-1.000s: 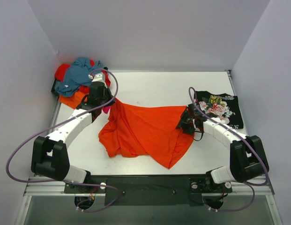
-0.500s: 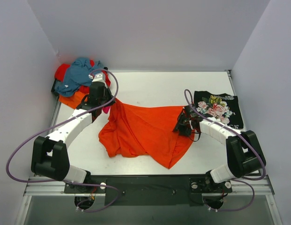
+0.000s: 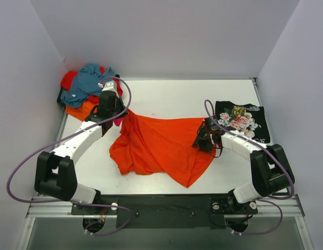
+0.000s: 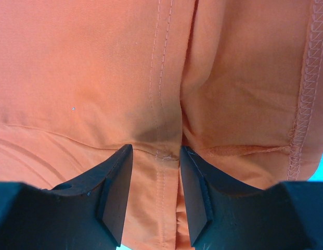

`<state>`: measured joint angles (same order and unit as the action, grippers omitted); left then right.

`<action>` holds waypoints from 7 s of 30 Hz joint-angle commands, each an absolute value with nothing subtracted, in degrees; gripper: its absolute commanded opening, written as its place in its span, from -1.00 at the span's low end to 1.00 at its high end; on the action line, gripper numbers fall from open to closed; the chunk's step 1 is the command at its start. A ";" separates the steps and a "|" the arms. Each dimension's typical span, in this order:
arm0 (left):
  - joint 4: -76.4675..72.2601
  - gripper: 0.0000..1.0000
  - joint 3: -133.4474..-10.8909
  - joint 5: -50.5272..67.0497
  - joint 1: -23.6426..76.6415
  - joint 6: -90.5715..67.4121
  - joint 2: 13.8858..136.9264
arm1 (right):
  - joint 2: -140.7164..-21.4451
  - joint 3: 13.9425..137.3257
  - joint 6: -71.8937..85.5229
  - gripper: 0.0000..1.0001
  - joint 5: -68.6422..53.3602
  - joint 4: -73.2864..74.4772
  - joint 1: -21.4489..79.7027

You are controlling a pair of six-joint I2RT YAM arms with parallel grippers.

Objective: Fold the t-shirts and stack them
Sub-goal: Flatten out the tshirt

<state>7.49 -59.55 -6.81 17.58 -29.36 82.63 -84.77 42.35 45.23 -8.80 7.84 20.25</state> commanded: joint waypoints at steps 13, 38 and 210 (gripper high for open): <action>5.89 -1.00 -61.26 -7.47 17.93 -28.56 81.12 | -85.87 41.39 46.67 -0.40 -8.62 6.50 20.74; 7.91 -1.00 -64.07 -9.84 18.54 -28.04 85.33 | -77.70 50.52 40.35 -1.00 -19.59 7.65 8.36; 13.98 -1.00 -36.46 -22.58 33.57 -34.55 44.20 | -61.69 38.57 40.61 -1.00 -17.67 20.40 -7.03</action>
